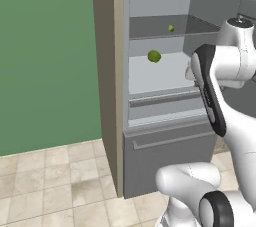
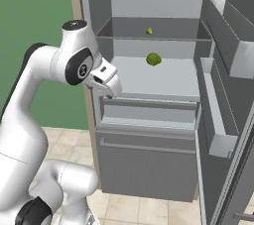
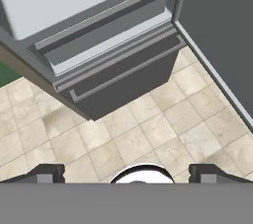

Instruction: Take the lemon wedge from the fridge and place it on the plate with fish on the dining counter.

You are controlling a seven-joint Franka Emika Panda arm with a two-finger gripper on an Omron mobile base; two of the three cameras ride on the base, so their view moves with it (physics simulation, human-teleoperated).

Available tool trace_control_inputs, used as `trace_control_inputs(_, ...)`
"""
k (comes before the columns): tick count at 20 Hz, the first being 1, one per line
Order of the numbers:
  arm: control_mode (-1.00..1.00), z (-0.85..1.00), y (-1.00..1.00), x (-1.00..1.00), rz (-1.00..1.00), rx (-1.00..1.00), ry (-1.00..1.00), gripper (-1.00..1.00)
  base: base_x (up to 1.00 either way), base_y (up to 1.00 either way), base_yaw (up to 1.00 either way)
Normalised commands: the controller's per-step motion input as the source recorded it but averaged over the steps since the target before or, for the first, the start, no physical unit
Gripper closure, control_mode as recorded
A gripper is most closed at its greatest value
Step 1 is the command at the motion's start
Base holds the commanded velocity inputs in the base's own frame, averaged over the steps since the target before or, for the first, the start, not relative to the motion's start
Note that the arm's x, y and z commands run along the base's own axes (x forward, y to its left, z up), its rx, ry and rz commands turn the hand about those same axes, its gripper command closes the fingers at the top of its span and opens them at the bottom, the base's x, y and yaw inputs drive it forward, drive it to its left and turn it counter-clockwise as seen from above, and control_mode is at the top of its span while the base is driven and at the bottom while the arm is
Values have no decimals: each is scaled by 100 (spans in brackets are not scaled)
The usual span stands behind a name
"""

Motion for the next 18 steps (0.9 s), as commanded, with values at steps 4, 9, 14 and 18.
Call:
trace_control_inputs(4,-100,0,0,0,0,0,-1,-100,0,0,0)
trace_control_inputs(9,-100,0,0,0,0,0,0,-100,0,0,0)
trace_control_inputs(14,-100,0,-29,0,0,-2,-10,-100,0,0,0)
trace_control_inputs(18,100,-4,-26,1,0,-4,-5,-100,3,-26,0)
